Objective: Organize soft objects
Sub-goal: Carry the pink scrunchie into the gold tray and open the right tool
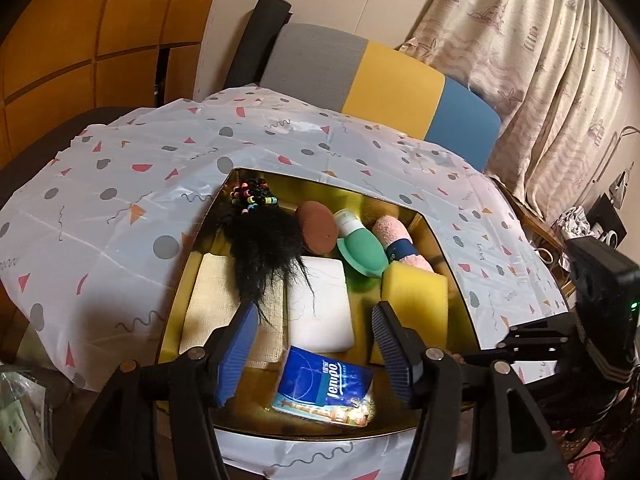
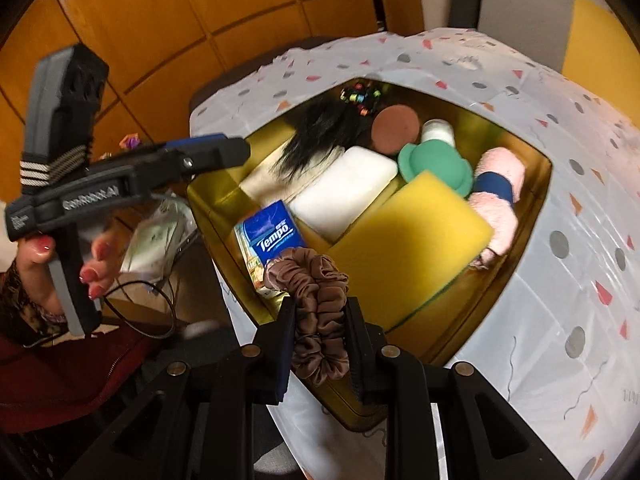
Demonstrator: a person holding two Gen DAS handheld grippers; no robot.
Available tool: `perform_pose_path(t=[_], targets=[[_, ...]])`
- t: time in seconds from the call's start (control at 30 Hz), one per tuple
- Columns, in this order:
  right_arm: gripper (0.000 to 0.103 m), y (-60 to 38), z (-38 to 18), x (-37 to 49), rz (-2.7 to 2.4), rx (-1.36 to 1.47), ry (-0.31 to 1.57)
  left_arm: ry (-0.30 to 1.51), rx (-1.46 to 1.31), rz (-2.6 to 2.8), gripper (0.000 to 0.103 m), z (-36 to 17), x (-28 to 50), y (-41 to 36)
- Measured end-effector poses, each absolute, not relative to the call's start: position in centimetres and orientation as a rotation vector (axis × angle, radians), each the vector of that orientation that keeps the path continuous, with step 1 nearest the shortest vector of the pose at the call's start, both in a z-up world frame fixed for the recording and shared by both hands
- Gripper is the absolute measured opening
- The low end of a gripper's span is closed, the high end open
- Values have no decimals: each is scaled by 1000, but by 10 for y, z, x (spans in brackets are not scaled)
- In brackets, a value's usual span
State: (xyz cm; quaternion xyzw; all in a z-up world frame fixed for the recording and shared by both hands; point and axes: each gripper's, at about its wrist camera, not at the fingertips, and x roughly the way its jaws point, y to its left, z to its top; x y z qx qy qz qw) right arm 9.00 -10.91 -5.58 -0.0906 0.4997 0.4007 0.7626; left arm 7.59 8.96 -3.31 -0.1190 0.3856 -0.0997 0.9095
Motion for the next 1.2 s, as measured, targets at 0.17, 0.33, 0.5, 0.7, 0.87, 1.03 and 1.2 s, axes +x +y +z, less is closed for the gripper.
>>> perform_pose_path(t=[0.17,0.33,0.5,0.7,0.87,1.03,1.2], targets=[[30,-100,-65,90,876,-256,1108,788,-214,-212,60,-31,71,84],[38,-109,-67,95,815,-213,1098,774,-162,-150,60,-30,68,79],[50,-127,-55,95,732,-121,1043,789,-152,-117,60,-34,67,77],[66,-139,-35,87,576,-18,950,794,-137,-123,60,-33,63,69],[69,-138,-29,79,463,13,918,793,-120,-121,60,-31,59,64],[76,-134,-26,76,385,35,901,789,-115,-107,60,-28,55,64],[82,-130,-26,72,313,62,885,759,-91,-74,60,-23,49,66]])
